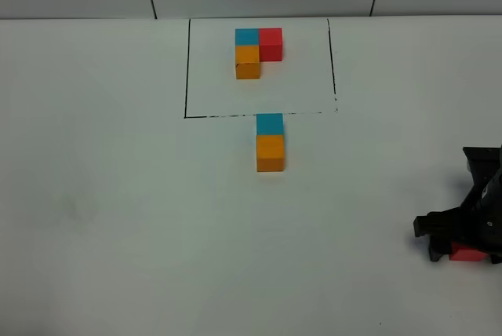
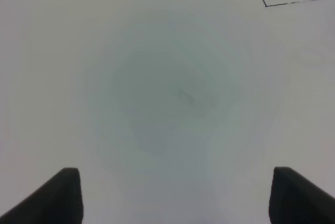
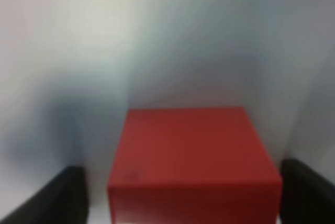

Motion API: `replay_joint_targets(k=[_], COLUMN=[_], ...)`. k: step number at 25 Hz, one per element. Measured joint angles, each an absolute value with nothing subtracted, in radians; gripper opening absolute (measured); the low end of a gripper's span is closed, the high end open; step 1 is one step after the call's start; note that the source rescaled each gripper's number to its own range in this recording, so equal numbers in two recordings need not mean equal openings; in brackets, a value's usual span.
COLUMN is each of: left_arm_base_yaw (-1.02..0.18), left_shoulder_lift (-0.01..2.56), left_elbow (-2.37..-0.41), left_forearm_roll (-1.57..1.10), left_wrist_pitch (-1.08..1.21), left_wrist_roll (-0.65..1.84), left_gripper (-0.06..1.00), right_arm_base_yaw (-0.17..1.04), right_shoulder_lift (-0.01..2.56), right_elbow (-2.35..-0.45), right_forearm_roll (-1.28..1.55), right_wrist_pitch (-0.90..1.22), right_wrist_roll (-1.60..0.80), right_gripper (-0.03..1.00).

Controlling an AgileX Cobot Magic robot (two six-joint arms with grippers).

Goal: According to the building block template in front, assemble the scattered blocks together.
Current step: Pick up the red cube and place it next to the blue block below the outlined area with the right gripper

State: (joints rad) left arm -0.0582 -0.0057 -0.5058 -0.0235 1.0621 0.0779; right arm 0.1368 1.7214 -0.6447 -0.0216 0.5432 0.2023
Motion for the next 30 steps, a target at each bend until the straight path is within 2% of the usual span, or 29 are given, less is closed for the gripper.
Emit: replay_joint_targets(k=[1, 4, 5, 10, 15, 20, 23, 30], left_arm_base_yaw=[-0.058, -0.058, -0.058, -0.058, -0.058, -0.058, -0.058, -0.058], left_shoulder_lift=[-0.006, -0.006, -0.006, -0.006, -0.006, -0.006, -0.006, -0.006], left_elbow=[-0.506, -0.506, -0.506, -0.506, -0.506, -0.506, -0.506, -0.506], left_forearm_roll=[-0.024, -0.024, -0.024, -0.024, -0.024, -0.024, -0.024, -0.024], left_wrist_pitch=[1.062, 1.062, 1.062, 1.062, 1.062, 1.062, 1.062, 1.062], left_wrist_roll=[0.078, 0.078, 0.078, 0.078, 0.078, 0.078, 0.078, 0.081], left_gripper=[0.66, 0.66, 0.66, 0.66, 0.66, 0.66, 0.66, 0.66], right_arm_base_yaw=[0.137, 0.137, 0.137, 0.181, 0.272, 0.334, 0.363, 0.423], right_shoulder_lift=[1.721, 1.721, 1.720, 1.653, 1.637, 1.791, 1.905, 2.118], right_elbow=[-0.646, -0.646, -0.648, -0.736, -0.903, -1.146, -1.312, -1.622], right_forearm_roll=[-0.022, -0.023, -0.027, -0.168, -0.279, -0.248, -0.242, -0.187], right_wrist_pitch=[0.543, 0.548, 0.556, 0.656, 0.748, 0.942, 1.049, 1.133], right_wrist_roll=[0.204, 0.205, 0.204, 0.141, -0.222, -0.569, -0.675, -0.874], right_gripper=[0.39, 0.02, 0.00, 0.00, 0.00, 0.00, 0.00, 0.00])
